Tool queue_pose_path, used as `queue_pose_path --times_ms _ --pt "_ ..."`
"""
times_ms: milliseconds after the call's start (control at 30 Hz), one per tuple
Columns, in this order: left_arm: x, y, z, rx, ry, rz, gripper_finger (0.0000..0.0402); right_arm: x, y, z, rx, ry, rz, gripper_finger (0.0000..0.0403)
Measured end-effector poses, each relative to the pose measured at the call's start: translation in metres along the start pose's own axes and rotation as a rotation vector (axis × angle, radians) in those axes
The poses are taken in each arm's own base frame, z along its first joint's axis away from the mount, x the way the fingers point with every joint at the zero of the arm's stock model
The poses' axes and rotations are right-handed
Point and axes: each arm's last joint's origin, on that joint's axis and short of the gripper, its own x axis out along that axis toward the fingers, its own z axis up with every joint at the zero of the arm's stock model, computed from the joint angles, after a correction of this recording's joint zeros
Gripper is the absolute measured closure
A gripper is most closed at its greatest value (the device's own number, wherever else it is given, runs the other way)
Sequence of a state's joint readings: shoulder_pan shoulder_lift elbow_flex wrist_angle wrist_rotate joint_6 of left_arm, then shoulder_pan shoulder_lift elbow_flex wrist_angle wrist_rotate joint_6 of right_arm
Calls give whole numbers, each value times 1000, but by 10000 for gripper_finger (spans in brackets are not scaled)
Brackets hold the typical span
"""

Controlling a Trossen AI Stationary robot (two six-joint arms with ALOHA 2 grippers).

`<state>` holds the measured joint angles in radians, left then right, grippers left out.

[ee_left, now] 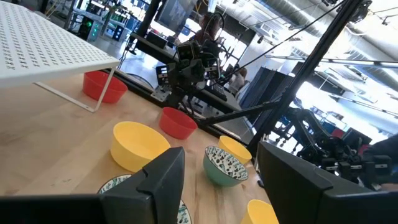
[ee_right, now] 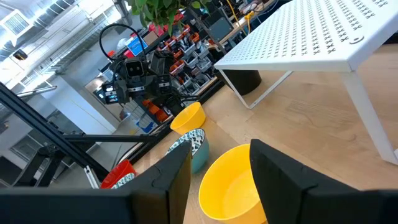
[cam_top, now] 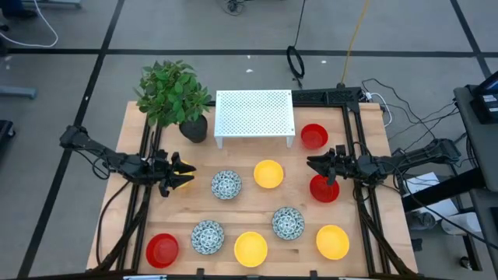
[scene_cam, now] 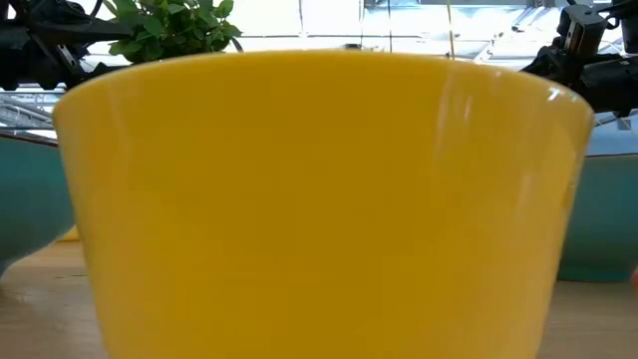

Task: Pick & Place Mini bowls

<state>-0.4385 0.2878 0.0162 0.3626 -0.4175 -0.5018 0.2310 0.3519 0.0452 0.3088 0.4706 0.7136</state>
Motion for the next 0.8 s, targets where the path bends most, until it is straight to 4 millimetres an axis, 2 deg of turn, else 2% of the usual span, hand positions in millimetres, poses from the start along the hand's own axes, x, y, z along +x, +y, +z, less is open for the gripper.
queue_pose_path --times_ms 633,800 --pt "0 0 0 0 0 0 194 0 0 0 1 -3 1 250" --pt "0 0 0 0 0 0 195 0 -1 2 6 -56 -48 250"
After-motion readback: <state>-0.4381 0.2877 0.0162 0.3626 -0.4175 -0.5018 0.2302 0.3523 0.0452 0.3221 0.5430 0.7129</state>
